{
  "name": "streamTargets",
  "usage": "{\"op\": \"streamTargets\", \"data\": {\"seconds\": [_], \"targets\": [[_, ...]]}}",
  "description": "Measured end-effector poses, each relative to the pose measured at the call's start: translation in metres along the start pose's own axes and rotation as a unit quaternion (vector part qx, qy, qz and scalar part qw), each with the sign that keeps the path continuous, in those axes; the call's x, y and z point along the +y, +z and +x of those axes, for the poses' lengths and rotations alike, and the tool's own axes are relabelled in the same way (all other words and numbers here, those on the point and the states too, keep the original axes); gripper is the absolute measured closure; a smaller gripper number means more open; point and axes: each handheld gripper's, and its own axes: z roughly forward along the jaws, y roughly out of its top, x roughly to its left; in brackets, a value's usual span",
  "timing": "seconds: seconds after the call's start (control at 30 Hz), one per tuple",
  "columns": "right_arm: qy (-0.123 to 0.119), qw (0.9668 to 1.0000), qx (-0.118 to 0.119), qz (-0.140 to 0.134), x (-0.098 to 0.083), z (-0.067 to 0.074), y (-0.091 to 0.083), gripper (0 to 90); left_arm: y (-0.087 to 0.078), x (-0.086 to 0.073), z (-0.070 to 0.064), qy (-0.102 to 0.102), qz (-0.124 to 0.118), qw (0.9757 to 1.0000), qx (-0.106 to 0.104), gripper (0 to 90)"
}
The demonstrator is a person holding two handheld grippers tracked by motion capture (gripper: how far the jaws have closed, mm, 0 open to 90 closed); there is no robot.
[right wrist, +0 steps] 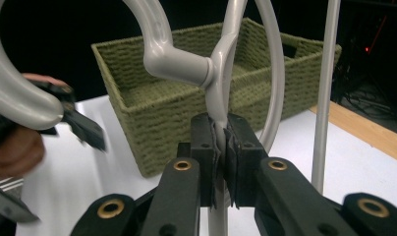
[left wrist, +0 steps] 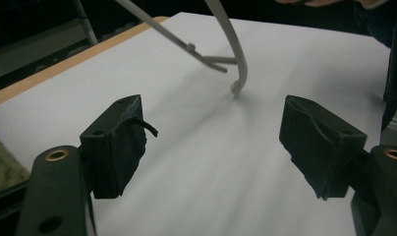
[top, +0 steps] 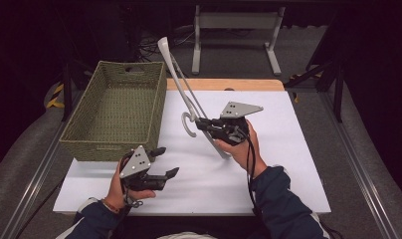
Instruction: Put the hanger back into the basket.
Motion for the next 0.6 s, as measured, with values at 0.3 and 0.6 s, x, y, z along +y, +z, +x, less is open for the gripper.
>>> {"op": "streamTargets", "data": {"seconds": [0.3,0.6], "targets": [[0.008,0.9991,0.022,-0.036,-0.001,0.015,0.008,83.6,0.034,0.012,-0.002,-0.035,-0.035,0.9987,0.01,32.0],[0.019,0.9967,0.037,-0.07,-0.002,0.028,0.014,83.5,0.049,0.018,0.008,-0.072,-0.063,0.9954,-0.003,39.5]]}}
